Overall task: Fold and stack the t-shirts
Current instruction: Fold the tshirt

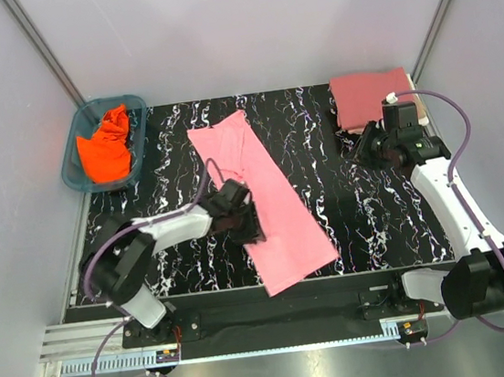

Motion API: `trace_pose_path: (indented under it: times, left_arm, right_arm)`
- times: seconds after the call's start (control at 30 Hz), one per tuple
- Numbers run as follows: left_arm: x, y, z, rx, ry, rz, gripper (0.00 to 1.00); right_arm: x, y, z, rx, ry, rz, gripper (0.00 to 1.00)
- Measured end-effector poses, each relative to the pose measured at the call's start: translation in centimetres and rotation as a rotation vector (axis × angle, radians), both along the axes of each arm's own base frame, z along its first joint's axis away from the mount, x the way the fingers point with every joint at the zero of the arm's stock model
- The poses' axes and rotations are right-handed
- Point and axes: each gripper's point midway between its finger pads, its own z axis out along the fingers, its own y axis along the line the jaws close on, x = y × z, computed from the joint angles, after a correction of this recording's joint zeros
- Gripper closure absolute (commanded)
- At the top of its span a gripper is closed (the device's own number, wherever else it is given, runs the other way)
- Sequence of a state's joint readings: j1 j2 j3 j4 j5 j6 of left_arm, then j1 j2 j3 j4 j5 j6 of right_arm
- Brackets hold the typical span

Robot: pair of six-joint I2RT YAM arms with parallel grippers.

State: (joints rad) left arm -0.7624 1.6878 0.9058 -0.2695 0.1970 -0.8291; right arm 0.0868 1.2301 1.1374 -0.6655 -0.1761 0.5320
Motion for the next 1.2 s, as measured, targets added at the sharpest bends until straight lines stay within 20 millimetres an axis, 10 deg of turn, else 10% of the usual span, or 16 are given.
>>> trace_pose_path:
  times: [0.2,0.5,0.63,0.93,1.2]
  left_arm:
    - [1.3,6.9,2.8,0.081,-0.018,0.12,0.57]
    - [18.1,9.8,14.4,0.052,-0.369,0.281,0.61]
    - [23.4,9.9,12.3,0.095,-0.37,0.293,0.61]
    - [26.6,9.4,0.9,0.195,-0.175,0.275,0.62]
    - [30.6,7.5,0.7,0.068,-0.179,0.263,0.6]
  right_arm:
    - [-0.3,0.5,0.3,0.032,-0.009,0.012,0.73]
    - [-0.1,1.0,0.3,0.052,-0.017,0.027,0.73]
    - [0.6,1.4,-0.2,0.073,-0.006,0.032,0.73]
    - [2.8,2.4,-2.7,0.119,0.051,0.04,0.74]
    - [4.1,2.9,-3.4,0.154,0.058,0.037,0.74]
